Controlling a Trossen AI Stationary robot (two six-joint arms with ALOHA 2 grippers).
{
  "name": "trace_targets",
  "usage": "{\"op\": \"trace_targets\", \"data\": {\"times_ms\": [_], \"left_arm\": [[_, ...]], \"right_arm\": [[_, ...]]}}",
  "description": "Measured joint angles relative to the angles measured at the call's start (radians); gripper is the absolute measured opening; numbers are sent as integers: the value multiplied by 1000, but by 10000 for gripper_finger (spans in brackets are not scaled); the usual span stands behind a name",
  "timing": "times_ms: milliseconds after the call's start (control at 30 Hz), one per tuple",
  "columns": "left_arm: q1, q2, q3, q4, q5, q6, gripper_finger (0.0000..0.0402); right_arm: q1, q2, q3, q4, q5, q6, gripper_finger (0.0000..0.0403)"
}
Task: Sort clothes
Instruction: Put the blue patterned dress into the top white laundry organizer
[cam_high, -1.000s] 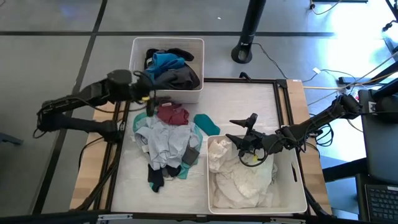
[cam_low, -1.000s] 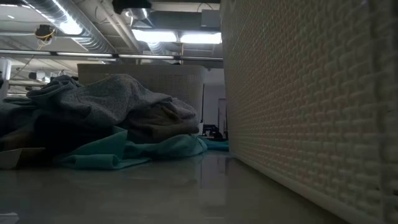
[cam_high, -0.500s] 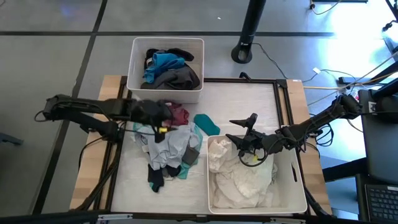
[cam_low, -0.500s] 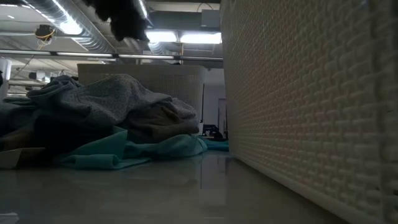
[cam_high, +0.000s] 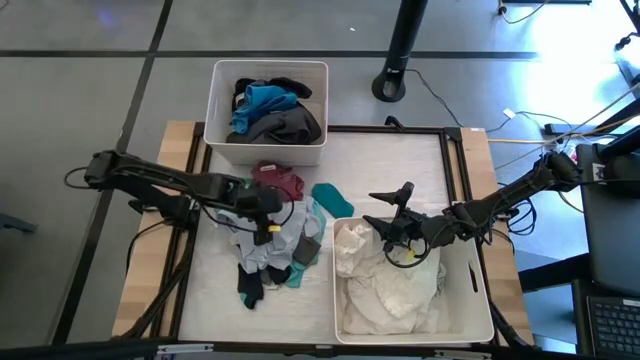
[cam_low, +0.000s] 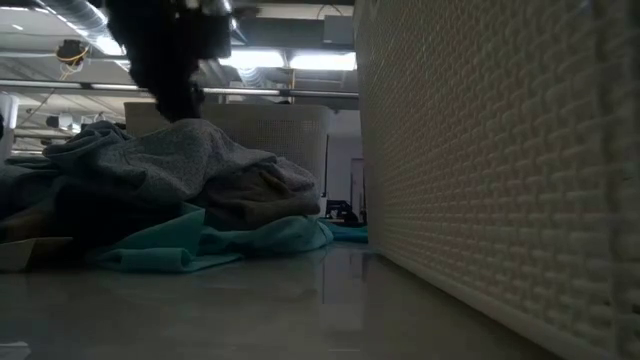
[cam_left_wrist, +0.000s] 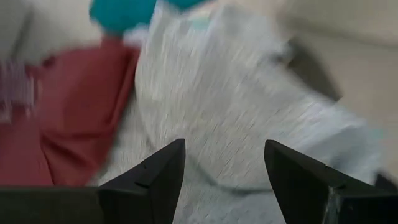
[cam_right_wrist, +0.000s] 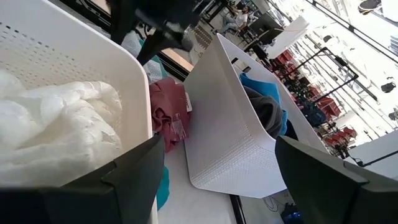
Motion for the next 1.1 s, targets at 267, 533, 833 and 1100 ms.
{"op": "trace_targets", "data": {"times_ms": [267, 533, 833, 1100], "left_arm": [[0, 166, 0, -20, -125, 19, 210], [0, 288, 2, -7, -158, 3, 130], [-34, 256, 18, 24, -227, 39, 13], [-76, 119, 88, 36, -270, 118, 12]], "right_arm": [[0, 0, 0, 0, 0, 0, 310], [0, 0, 0, 0, 0, 0, 310], [0, 0, 0, -1, -1, 0, 310], [0, 0, 0, 0, -2, 0, 310]]}}
